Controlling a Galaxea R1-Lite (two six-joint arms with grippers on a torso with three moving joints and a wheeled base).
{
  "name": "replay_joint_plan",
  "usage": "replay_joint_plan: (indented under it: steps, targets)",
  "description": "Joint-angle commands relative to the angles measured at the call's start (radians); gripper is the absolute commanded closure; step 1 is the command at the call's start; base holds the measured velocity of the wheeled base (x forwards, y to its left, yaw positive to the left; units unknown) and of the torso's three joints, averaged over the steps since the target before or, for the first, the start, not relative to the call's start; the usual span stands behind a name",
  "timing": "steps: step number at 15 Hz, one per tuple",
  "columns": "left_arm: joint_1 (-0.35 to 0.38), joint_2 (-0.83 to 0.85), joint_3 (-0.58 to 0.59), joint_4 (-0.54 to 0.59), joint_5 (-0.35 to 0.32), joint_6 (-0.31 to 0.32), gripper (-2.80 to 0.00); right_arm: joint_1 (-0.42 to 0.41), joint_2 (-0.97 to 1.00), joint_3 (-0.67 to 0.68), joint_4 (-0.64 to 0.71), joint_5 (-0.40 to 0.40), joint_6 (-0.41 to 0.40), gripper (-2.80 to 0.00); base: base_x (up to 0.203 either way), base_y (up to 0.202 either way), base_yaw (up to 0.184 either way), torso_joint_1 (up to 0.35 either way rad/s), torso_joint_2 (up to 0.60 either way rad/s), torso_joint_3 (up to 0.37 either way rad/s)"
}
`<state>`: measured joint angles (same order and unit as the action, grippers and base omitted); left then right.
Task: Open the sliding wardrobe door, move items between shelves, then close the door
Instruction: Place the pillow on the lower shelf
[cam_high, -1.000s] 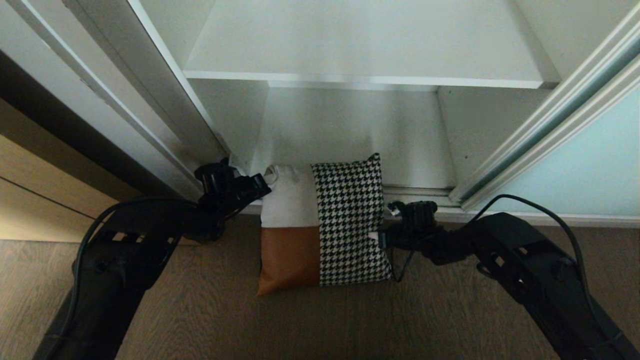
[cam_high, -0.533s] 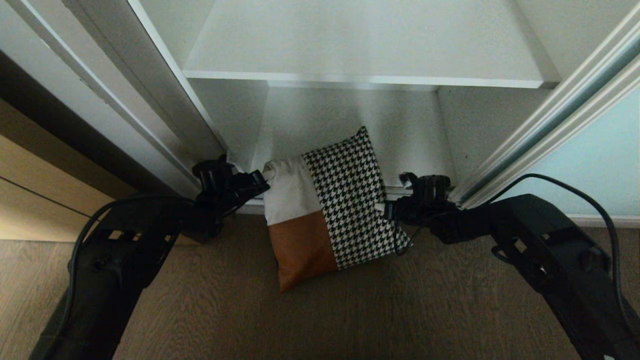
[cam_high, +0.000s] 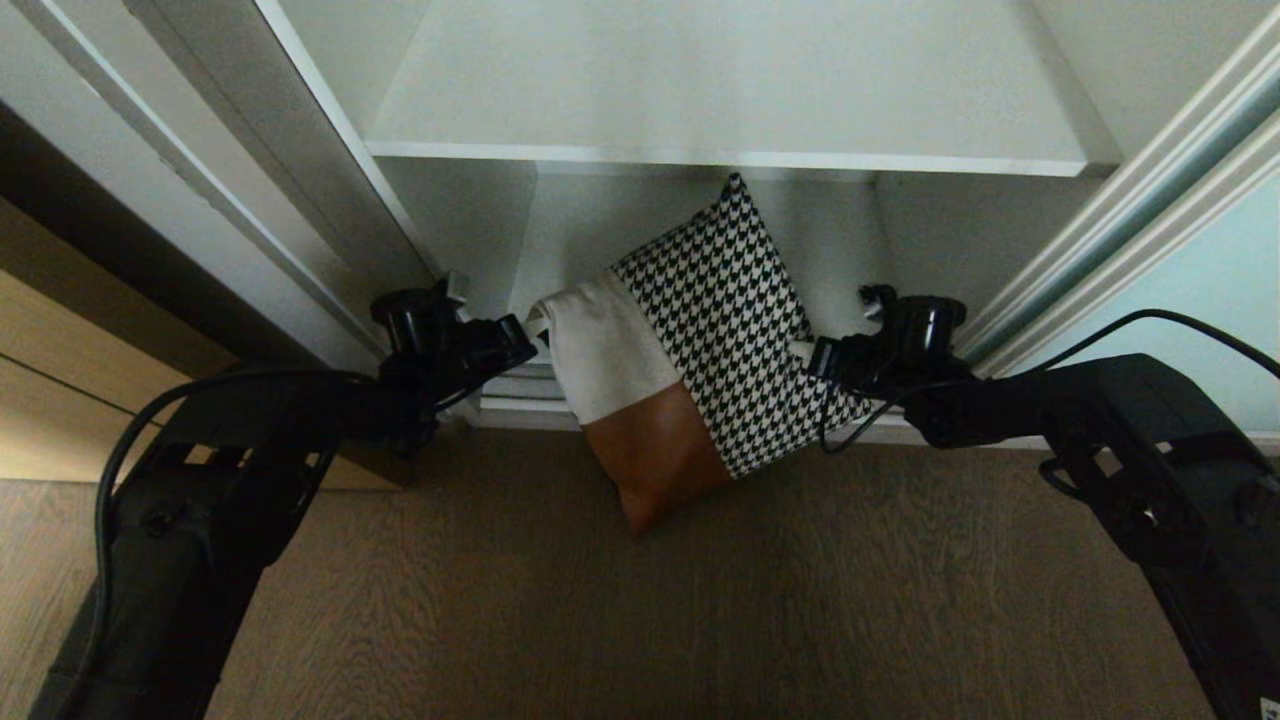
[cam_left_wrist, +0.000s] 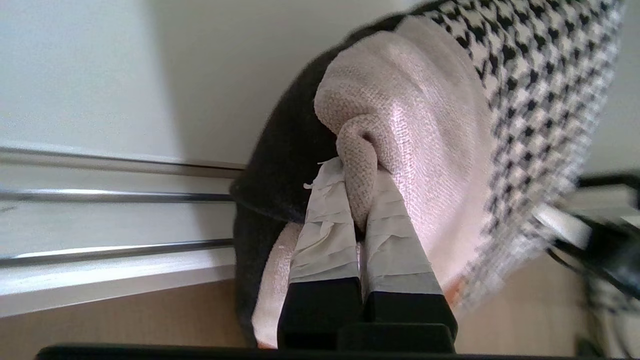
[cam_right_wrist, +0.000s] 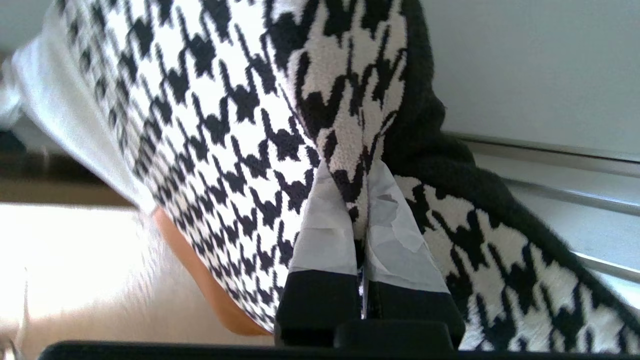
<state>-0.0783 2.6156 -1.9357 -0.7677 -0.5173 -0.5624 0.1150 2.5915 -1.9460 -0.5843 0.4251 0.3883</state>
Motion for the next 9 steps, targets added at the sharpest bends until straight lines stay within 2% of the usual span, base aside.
replay_joint_plan:
  steps: [1, 5, 7, 9]
  targets:
    - [0.0, -0.015, 0.001, 0.002, -0.02, -0.004, 0.0, -0.014, 0.021, 0.001, -0.025, -0.001, 0.027, 0.0, 0.0, 0.0, 0.0, 0.0, 0.0, 0.0]
    - [0.0, 0.021, 0.003, -0.03, -0.018, 0.004, 0.0, -0.017, 0.028, 0.001, -0.064, -0.002, 0.035, 0.0, 0.0, 0.0, 0.0, 0.0, 0.0, 0.0]
    - [0.007, 0.059, 0.002, -0.144, -0.021, 0.006, 0.0, -0.02, 0.038, 0.001, -0.081, -0.002, 0.065, 0.0, 0.0, 0.0, 0.0, 0.0, 0.0, 0.0]
    - [0.017, 0.077, 0.009, -0.198, -0.022, 0.006, 0.0, -0.02, 0.045, 0.001, -0.096, -0.003, 0.078, 0.0, 0.0, 0.0, 0.0, 0.0, 0.0, 0.0]
